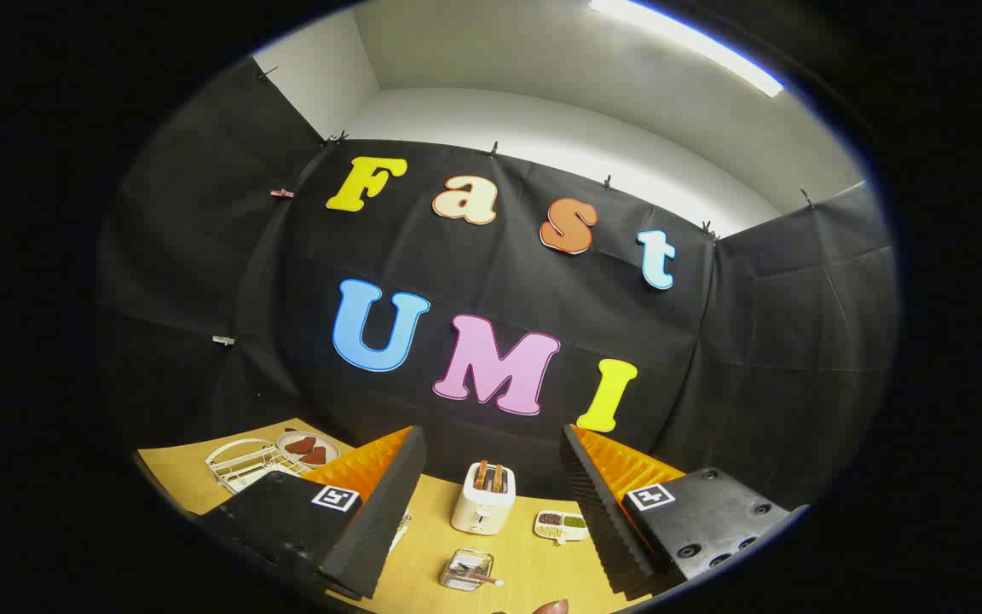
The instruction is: Take the plate from the dish rack, then take the spoon from the basket and place it into the plate.
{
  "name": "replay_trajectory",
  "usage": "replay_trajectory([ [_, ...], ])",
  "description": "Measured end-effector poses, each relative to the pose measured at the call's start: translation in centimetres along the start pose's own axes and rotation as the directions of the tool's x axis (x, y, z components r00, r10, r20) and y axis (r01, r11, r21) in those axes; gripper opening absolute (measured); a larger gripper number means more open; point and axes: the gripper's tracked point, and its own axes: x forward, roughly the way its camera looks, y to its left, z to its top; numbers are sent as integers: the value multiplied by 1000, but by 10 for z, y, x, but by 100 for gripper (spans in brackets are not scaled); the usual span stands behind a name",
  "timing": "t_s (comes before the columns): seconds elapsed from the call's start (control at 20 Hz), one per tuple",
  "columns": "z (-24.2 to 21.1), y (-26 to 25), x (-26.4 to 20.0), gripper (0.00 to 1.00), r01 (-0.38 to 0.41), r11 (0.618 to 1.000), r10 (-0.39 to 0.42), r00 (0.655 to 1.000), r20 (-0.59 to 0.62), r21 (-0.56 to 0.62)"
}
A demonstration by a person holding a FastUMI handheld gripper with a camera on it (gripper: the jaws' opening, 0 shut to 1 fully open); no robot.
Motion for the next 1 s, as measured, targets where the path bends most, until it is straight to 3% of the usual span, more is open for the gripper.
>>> replay_trajectory([
  [1.0,-25,9,-1,98,-24,997,31,995,-97,72],
])
